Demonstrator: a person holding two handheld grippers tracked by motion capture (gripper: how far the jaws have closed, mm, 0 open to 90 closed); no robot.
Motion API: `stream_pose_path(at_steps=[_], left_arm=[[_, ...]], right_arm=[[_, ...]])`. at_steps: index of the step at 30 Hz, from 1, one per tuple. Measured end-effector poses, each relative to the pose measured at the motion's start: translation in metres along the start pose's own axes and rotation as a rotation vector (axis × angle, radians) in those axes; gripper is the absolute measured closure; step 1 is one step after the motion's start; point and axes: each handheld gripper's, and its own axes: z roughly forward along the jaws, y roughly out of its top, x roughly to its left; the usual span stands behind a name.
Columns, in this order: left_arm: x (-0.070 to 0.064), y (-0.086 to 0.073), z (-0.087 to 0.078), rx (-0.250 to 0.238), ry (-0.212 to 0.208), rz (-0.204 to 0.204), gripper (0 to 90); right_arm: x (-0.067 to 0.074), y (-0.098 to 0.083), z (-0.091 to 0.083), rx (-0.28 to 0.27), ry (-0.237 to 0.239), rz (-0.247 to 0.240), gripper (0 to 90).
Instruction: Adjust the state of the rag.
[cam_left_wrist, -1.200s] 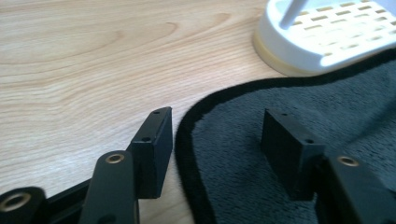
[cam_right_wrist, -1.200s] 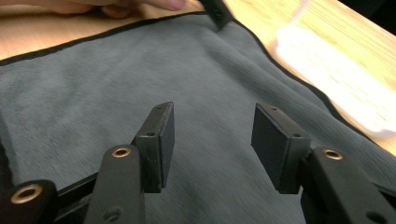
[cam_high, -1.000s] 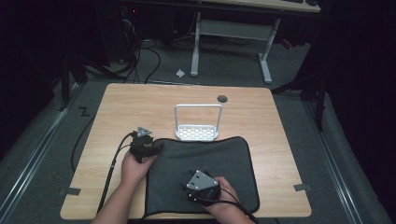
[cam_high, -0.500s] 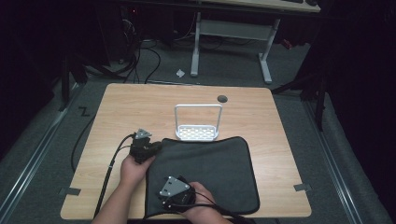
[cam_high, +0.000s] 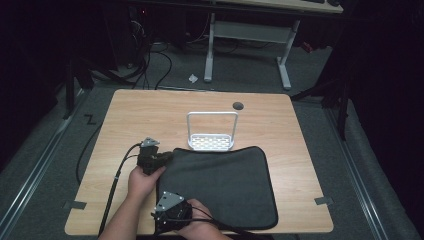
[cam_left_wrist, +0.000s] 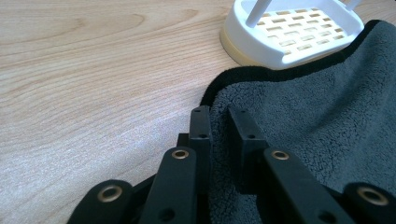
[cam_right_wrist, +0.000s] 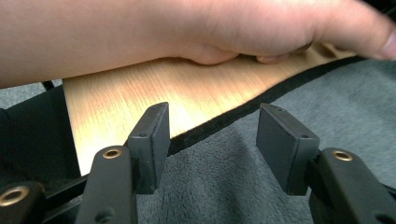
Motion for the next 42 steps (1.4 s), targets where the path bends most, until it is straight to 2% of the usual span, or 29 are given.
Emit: stream_pose_path(at_steps=[7, 10, 11, 13, 16, 19, 22, 24, 26, 28, 32, 33, 34, 35, 36, 38, 42], left_arm=[[0.0, 0.0, 0.0, 0.0, 0.0, -0.002, 80.0], [0.0, 0.0, 0.0, -0.001, 0.0, -0.004, 79.8], [0.0, 0.0, 0.0, -0.001, -0.001, -0.004, 79.7], [0.0, 0.0, 0.0, -0.001, -0.002, -0.005, 79.6], [0.001, 0.0, 0.0, -0.002, -0.004, -0.009, 79.4], [0.001, 0.0, 0.0, -0.002, -0.005, -0.011, 79.2], [0.001, 0.0, -0.001, -0.004, -0.005, -0.011, 79.1], [0.001, 0.0, -0.001, -0.004, -0.006, -0.008, 79.3], [0.001, -0.001, -0.001, -0.006, -0.007, -0.007, 79.6], [0.001, -0.001, -0.002, -0.014, -0.01, -0.004, 81.1], [0.001, -0.002, -0.006, -0.034, -0.039, -0.011, 82.7], [0.002, -0.001, -0.008, -0.035, -0.048, -0.019, 82.8], [0.004, -0.002, -0.009, -0.048, -0.062, -0.059, 83.0], [0.004, -0.004, -0.012, -0.079, -0.078, -0.127, 83.8], [0.004, -0.004, -0.012, -0.079, -0.078, -0.127, 84.3], [0.001, -0.006, -0.013, -0.095, -0.103, -0.17, 84.8], [-0.003, -0.012, -0.019, -0.145, -0.09, -0.226, 85.3]], right_arm=[[0.0, -0.003, 0.006, 0.023, 0.01, 0.009, 46.3], [-0.001, -0.003, 0.005, 0.022, 0.009, 0.01, 50.9], [-0.001, -0.004, 0.004, 0.02, 0.001, 0.007, 56.0], [-0.001, -0.004, 0.003, 0.022, -0.005, 0.001, 58.6], [-0.002, -0.005, 0.0, 0.031, -0.037, -0.027, 68.3], [-0.004, -0.007, -0.002, 0.039, -0.048, -0.025, 77.4], [-0.007, -0.009, -0.005, 0.03, -0.049, -0.019, 81.0], [-0.007, -0.008, -0.012, -0.006, -0.061, -0.037, 81.8], [-0.006, -0.007, -0.016, -0.018, -0.066, -0.035, 81.9], [-0.006, -0.006, -0.026, -0.064, -0.084, -0.046, 82.0], [-0.004, -0.005, -0.035, -0.1, -0.101, -0.056, 81.9], [-0.004, -0.005, -0.038, -0.113, -0.106, -0.058, 81.9], [-0.004, -0.004, -0.041, -0.125, -0.111, -0.057, 81.9], [-0.006, -0.003, -0.046, -0.143, -0.112, -0.056, 81.9], [-0.006, -0.002, -0.048, -0.152, -0.111, -0.054, 81.9], [-0.006, -0.002, -0.05, -0.155, -0.109, -0.052, 81.9], [-0.005, 0.001, -0.056, -0.17, -0.1, -0.047, 81.9]])
